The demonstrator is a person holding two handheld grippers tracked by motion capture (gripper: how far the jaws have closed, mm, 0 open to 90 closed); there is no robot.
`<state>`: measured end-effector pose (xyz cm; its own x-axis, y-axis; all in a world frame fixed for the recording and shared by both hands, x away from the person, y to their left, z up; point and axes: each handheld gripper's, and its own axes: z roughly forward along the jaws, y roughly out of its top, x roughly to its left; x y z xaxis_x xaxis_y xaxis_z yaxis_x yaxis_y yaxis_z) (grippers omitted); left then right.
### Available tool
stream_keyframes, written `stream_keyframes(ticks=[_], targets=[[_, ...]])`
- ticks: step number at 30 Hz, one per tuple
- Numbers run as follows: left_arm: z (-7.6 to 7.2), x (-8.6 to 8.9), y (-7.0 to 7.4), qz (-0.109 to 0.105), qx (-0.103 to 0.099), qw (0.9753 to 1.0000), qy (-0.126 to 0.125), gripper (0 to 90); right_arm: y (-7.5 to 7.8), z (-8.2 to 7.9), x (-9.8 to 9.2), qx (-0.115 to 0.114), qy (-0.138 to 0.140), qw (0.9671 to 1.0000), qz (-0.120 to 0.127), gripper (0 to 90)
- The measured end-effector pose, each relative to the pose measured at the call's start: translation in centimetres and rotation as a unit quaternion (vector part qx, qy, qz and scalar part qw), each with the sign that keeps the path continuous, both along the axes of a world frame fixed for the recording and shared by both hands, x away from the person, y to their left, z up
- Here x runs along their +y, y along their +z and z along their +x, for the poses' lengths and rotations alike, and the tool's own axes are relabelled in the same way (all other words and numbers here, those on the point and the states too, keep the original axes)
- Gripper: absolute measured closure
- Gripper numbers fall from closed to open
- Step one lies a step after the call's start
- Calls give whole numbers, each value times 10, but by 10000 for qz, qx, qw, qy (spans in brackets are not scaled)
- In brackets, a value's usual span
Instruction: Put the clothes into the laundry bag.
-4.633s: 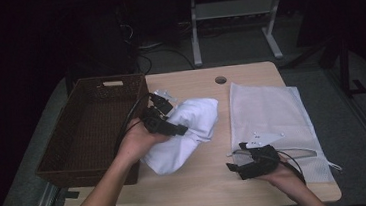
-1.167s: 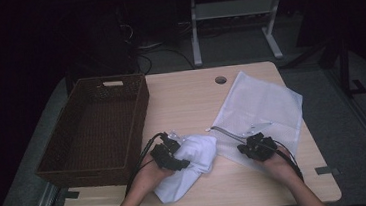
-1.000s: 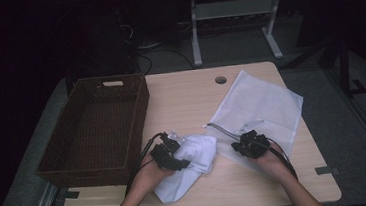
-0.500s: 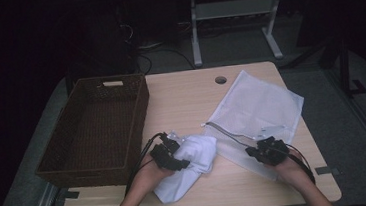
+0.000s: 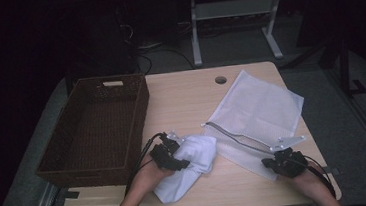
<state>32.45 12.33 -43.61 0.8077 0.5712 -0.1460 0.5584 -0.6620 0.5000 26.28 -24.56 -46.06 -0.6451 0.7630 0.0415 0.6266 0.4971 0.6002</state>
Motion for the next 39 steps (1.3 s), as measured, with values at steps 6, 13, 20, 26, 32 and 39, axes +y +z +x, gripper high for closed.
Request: stream_keyframes(ticks=[6,13,20,26,32,39], targets=[[0,0,0,2,10,10000,-5,594,0,0,12,-44,198,9998,-9,898],[0,0,0,24,6,10000,-18,594,0,-1,42,-69,635,9980,-5,898],[0,0,0,7,13,10000,-10,594,0,-4,57,-83,905,9959,-20,893],[0,0,0,22,4,10000,-20,594,12,-4,48,-122,719,9969,298,708],[0,0,0,26,6,10000,-16,594,26,8,43,-283,501,9965,602,513],[0,0,0,32,-2,10000,-6,594,32,36,47,-495,431,9951,734,521]])
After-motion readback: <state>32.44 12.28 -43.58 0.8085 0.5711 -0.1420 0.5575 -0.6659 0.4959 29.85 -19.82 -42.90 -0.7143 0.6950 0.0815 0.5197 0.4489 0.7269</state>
